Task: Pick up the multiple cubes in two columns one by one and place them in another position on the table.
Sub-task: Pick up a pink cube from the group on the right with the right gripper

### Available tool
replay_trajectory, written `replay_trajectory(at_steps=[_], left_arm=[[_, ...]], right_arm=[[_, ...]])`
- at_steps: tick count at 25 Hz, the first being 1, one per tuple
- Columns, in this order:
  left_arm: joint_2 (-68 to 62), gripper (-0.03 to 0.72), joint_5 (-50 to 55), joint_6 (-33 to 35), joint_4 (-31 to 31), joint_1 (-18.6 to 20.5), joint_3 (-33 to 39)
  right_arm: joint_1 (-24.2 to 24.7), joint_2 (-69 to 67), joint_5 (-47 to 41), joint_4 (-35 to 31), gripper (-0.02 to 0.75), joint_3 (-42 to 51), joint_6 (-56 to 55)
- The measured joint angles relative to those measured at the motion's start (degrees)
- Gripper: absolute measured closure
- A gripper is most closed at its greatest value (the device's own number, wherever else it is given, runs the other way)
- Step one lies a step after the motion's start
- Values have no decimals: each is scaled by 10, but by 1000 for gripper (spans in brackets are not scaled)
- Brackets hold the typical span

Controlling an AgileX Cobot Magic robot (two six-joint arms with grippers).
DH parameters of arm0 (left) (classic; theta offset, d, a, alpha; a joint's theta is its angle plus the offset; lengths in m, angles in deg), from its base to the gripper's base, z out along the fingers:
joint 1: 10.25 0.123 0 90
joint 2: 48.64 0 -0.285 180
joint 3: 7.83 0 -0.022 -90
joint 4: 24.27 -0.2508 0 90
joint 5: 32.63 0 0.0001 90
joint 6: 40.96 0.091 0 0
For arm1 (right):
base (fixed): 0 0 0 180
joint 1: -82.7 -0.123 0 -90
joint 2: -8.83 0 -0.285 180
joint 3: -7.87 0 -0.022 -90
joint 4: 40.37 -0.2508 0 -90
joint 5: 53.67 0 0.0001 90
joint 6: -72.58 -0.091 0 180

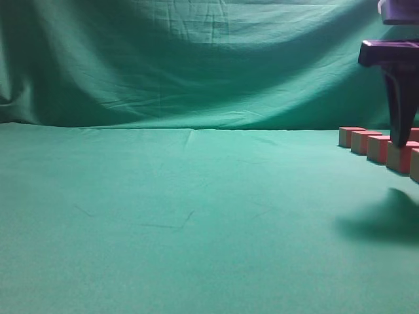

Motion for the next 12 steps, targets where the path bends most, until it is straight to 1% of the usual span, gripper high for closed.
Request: replay_trajectory(at_steps=[12], left_arm=[[0,688,0,0,0,0,0]], right_arm=[[0,-47,52,18,213,0,-1]])
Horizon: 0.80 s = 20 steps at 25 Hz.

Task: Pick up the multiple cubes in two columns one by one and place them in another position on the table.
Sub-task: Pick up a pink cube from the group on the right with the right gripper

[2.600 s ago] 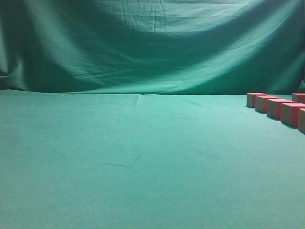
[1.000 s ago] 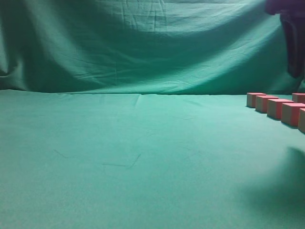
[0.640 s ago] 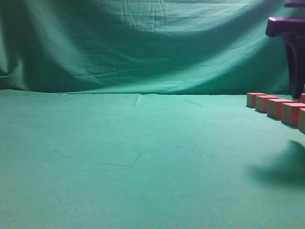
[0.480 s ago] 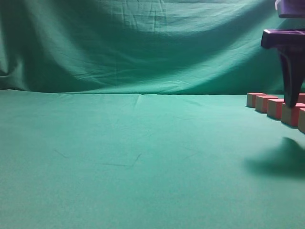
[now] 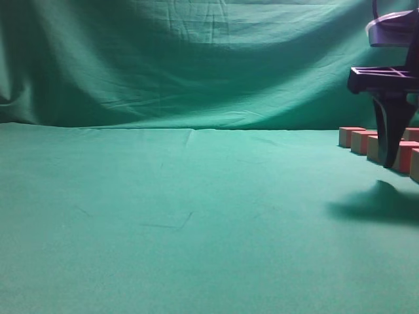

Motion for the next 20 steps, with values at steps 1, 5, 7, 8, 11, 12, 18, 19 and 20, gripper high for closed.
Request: replay_trajectory(at_steps=[1,5,7,8,11,12,18,19,20], left_arm=[[0,688,0,0,0,0,0],[0,688,0,0,0,0,0],[0,688,0,0,0,0,0],[0,688,0,0,0,0,0],[0,688,0,0,0,0,0],[0,688,0,0,0,0,0],[0,688,0,0,0,0,0],[0,688,0,0,0,0,0],[0,688,0,0,0,0,0]], right_arm=[[0,-1,1,3,213,0,0],[0,-2,3,5,270,0,-2],[0,-2,3,7,341,0,-2],[0,-2,1,7,394,0,-2],[0,-2,-1,7,477,-1,-2],[0,-2,-2,7,477,-1,-2],[0,0,-45,-2,477,-6,13],[0,4,-58,-16,477,-6,32],[0,9,-73,-36,477,-7,66]])
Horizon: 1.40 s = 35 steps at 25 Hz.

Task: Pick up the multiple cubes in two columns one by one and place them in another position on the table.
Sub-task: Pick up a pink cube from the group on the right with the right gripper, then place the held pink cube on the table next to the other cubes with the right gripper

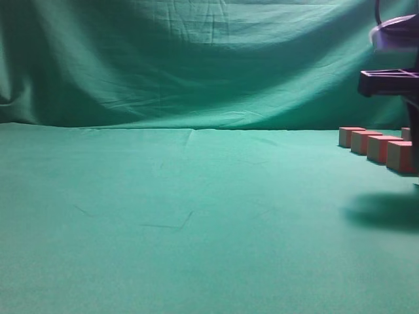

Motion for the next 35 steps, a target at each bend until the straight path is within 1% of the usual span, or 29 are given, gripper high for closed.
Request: replay_trajectory(at_steps=[1,4,6,8,12,15,20,23,25,28,31,33,35], left_arm=[[0,688,0,0,0,0,0],[0,688,0,0,0,0,0],[0,688,0,0,0,0,0],[0,688,0,0,0,0,0],[0,688,0,0,0,0,0],[0,688,0,0,0,0,0],[0,688,0,0,0,0,0],[0,688,0,0,0,0,0],[0,688,0,0,0,0,0],[0,688,0,0,0,0,0],[0,688,0,0,0,0,0],[0,688,0,0,0,0,0],[0,688,0,0,0,0,0]], right_arm=[[0,3,-20,-22,477,-1,43],[0,14,-82,-124,477,-31,173],[0,17,-125,-185,477,-67,246],[0,17,-149,-246,477,-102,318],[0,17,-149,-342,477,-162,430],[0,5,-148,-375,477,-208,461],[-1,-55,-186,-375,477,-304,473],[-21,-98,-207,-351,477,-362,500],[-47,-128,-215,-311,477,-397,508],[-96,-166,-222,-215,477,-435,505],[-136,-202,-225,-120,477,-460,477],[-150,-222,-226,-88,477,-468,460],[-152,-240,-226,-78,477,-471,445]])
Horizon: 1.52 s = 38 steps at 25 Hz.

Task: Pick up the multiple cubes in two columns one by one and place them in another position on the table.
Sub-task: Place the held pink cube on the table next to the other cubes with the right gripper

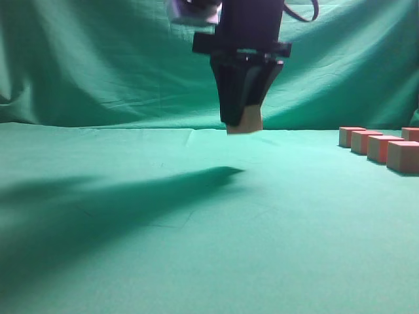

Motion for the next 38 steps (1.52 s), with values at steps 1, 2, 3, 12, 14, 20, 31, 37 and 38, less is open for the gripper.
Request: replay_trajectory(at_steps=[1,2,3,12,14,20,31,37,38], left_arm=[[0,688,0,0,0,0,0],[0,688,0,0,0,0,0],[0,688,0,0,0,0,0],[0,688,0,0,0,0,0],[0,688,0,0,0,0,0],[0,688,0,0,0,0,0],[0,688,0,0,0,0,0],[0,688,0,0,0,0,0],[0,688,0,0,0,0,0]], right_arm=[[0,-6,0,1,477,0,-8],[0,-11,0,4,477,0,-17],[0,-16,0,6,477,0,-24],[45,-20,31,-10,477,-3,-55],[61,-21,38,-35,477,-3,-46],[67,-36,49,-62,477,-6,-22],[67,-50,58,-72,477,-7,-21],[67,-51,58,-76,477,-7,-20],[67,-51,58,-76,477,-7,-20]])
